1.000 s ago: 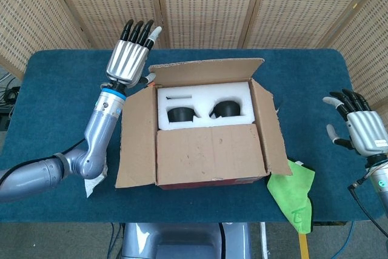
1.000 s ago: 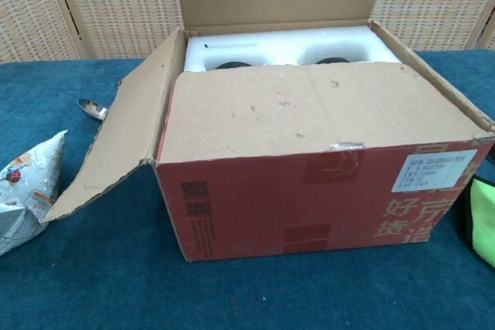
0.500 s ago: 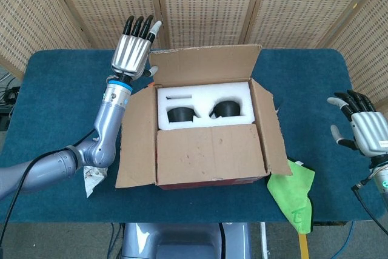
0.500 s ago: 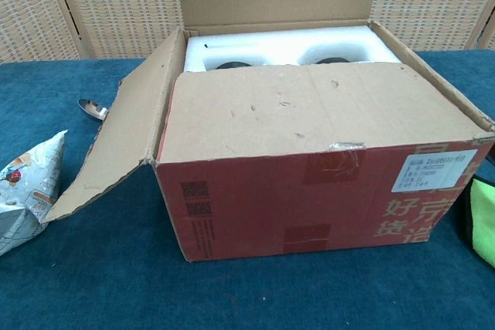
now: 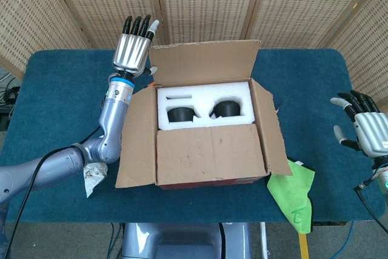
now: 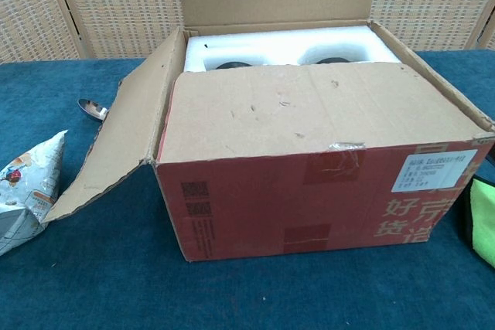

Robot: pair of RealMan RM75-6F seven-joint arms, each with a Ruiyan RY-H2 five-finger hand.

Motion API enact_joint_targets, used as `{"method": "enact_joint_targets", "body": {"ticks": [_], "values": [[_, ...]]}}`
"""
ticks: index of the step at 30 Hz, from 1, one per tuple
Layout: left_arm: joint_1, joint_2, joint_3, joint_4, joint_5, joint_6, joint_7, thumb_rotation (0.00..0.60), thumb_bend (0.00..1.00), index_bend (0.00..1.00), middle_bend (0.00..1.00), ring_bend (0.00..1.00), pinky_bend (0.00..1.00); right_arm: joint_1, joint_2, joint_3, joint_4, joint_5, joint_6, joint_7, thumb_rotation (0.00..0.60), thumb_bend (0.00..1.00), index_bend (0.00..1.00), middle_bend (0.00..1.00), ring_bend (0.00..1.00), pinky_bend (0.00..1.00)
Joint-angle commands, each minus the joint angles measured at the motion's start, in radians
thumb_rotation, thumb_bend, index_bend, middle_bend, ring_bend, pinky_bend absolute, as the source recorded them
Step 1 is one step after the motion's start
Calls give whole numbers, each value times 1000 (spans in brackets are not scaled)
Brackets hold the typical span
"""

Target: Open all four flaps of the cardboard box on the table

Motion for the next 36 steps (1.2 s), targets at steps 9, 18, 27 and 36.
{"method": "enact_joint_targets", "body": {"ticks": [9, 18, 27, 36], "values": [[3, -19, 8, 41, 5, -4, -7, 485, 80, 0, 0, 0, 0, 0, 0, 1, -4, 2, -3, -7, 600, 504, 184, 137, 0, 63], [15, 5, 9, -2, 30, -27, -40, 484, 81, 4, 0, 0, 0, -4, 4, 1, -6, 4, -2, -8, 600, 504, 184, 137, 0, 63], [59, 126, 18, -199, 26, -85, -87, 500, 220, 234, 0, 0, 0, -5, 4, 0, -7, 0, -1, -5, 600, 505, 184, 137, 0, 63], [97, 237, 45, -381, 30, -138, -159, 261, 268, 316, 0, 0, 0, -10, 4, 0, -14, -3, 7, -6, 600, 504, 184, 137, 0, 63]]}}
